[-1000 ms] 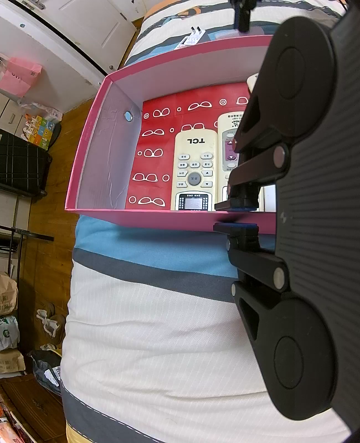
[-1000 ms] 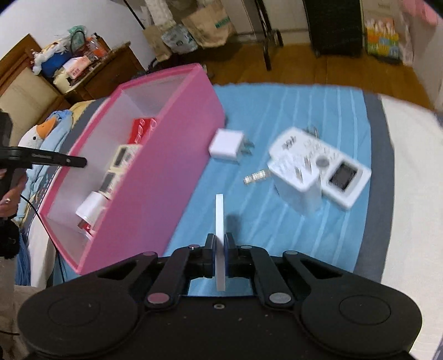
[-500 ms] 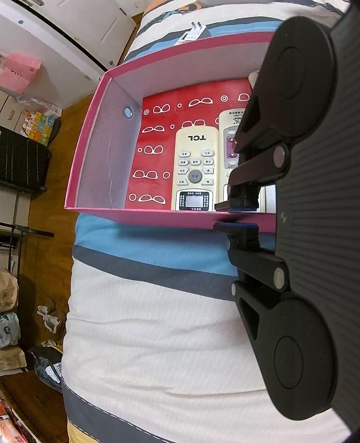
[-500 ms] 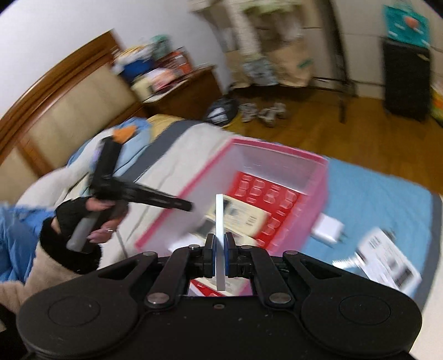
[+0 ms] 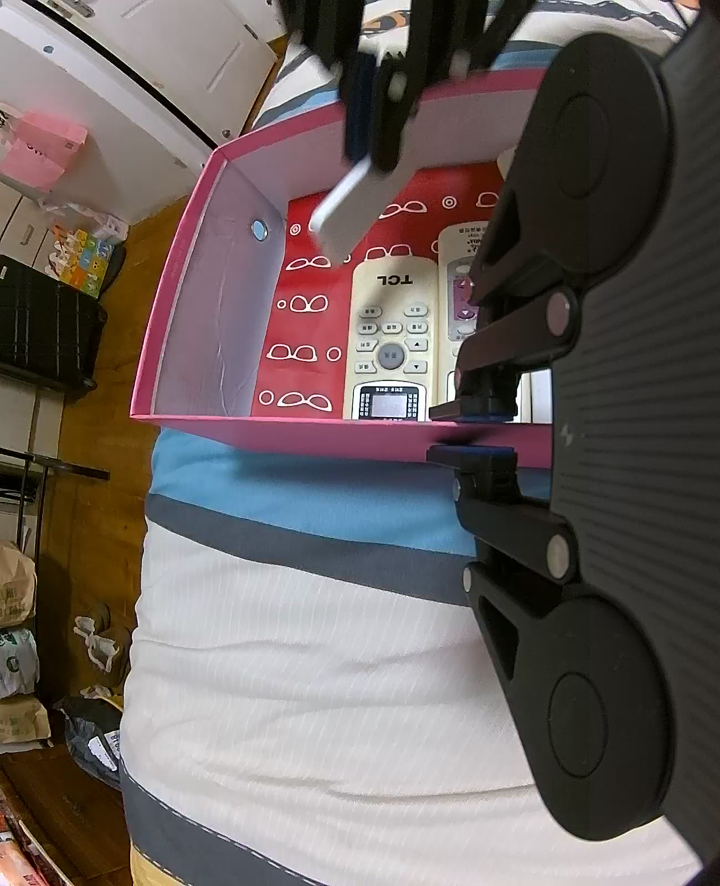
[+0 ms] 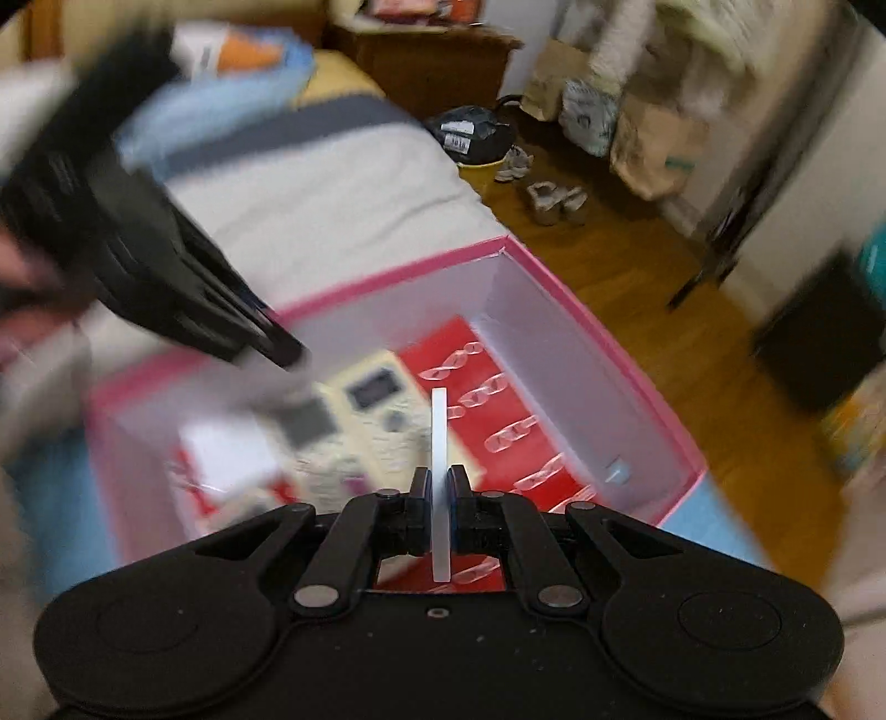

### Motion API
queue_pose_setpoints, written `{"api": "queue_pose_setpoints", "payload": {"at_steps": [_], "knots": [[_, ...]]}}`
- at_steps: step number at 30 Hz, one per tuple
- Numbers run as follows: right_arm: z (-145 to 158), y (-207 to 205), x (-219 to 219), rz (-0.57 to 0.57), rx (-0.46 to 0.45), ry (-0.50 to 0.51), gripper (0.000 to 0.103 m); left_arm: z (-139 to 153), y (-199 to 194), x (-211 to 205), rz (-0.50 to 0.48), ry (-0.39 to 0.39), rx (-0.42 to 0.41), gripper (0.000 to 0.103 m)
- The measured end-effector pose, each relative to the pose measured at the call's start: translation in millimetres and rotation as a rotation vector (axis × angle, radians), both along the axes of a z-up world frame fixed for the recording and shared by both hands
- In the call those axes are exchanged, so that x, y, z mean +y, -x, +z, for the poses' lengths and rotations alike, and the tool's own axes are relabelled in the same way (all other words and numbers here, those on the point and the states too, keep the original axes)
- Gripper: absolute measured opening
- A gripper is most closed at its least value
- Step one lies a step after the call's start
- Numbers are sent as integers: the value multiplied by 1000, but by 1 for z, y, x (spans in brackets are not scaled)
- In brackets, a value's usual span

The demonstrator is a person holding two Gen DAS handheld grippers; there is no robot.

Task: Organize rigid objects
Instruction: 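Carry the flat white remote into the box and release it, then withdraw the right tool from the box toward the white charger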

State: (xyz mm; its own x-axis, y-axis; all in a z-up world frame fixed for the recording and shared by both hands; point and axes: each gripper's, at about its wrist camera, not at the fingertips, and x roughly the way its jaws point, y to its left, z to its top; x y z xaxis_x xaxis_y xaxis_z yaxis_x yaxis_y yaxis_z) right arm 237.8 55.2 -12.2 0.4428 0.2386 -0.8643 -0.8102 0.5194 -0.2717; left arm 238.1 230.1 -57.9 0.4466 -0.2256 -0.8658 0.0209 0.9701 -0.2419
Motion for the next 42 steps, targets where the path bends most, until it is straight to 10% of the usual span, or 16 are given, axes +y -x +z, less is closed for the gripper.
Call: {"api": "queue_pose_setpoints", "payload": {"at_steps": [11, 15, 19, 28, 42], "knots": [[-53, -23, 32, 207, -274, 230, 7, -3, 0, 6, 2, 33, 0, 8], [-59, -32, 40, 262, -172, 174, 7, -4, -1, 5, -5, 32, -5, 8], [-40, -41, 27, 124, -57, 11, 25, -5, -2, 8, -6, 48, -3, 9], [43, -45, -88, -317, 221, -492, 28, -5, -3, 8, -2, 46, -1, 9], [36, 8, -198, -610, 136, -450, 45, -6, -2, 2, -52, 6, 21, 9]]}}
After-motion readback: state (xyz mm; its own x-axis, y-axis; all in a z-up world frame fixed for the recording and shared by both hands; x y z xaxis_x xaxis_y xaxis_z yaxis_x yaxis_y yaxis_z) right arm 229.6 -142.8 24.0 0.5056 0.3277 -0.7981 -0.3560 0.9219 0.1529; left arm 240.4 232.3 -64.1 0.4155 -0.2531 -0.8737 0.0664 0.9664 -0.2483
